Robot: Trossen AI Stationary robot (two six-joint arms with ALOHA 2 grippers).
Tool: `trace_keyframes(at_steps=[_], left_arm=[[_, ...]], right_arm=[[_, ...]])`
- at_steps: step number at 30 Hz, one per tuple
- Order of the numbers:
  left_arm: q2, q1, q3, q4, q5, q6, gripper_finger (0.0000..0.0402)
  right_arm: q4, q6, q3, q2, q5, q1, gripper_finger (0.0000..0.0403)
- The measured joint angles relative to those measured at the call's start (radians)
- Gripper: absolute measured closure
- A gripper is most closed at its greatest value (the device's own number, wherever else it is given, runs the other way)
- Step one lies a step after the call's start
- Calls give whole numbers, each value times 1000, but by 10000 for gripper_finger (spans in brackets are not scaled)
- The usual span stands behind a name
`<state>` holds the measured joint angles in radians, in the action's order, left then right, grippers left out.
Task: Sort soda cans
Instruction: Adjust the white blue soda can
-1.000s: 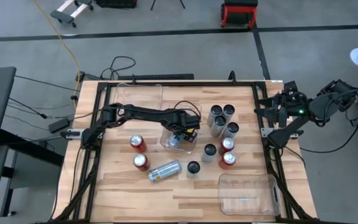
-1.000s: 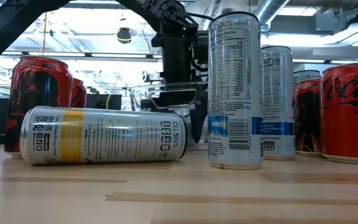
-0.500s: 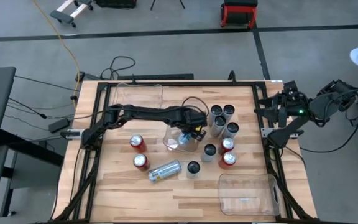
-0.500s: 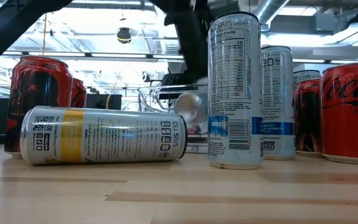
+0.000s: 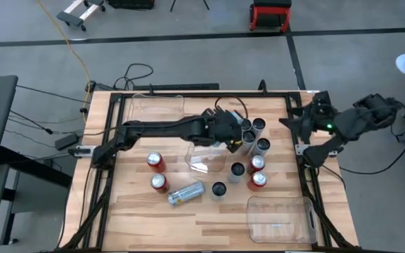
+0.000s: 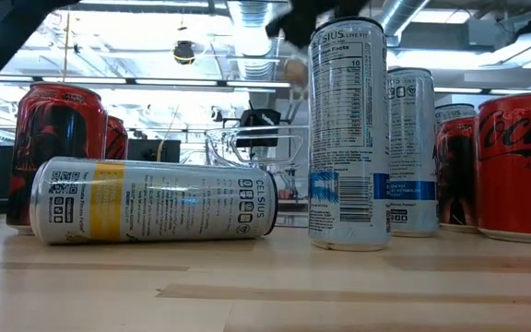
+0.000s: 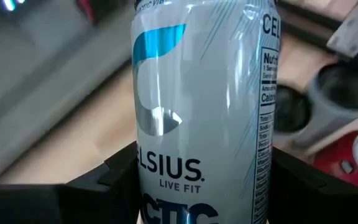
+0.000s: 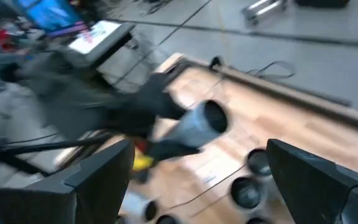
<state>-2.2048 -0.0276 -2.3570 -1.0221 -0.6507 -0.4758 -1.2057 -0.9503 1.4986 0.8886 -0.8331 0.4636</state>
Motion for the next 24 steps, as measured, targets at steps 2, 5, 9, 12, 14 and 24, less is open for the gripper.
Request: trace_keyframes(at_steps=[2,5,9,12,14,24], left_arm=[[37,-17,22,57,-33,76,163],[71,-32,23,104,-38,140,162],[112,-44,24,134,-47,208,157],[145,-57,25,151,-45,251,155],[164,-66,25,150,-45,276,155],[212,-94,25,97,-123,247,153]], right_arm=[[36,126,0,17,35,-55,20],[148,322,0,46,193,-152,20],[304,459,0,107,471,-301,20],[367,504,0,149,612,-401,20],[372,535,0,172,652,-458,20],[581,547,2,276,943,-624,4]])
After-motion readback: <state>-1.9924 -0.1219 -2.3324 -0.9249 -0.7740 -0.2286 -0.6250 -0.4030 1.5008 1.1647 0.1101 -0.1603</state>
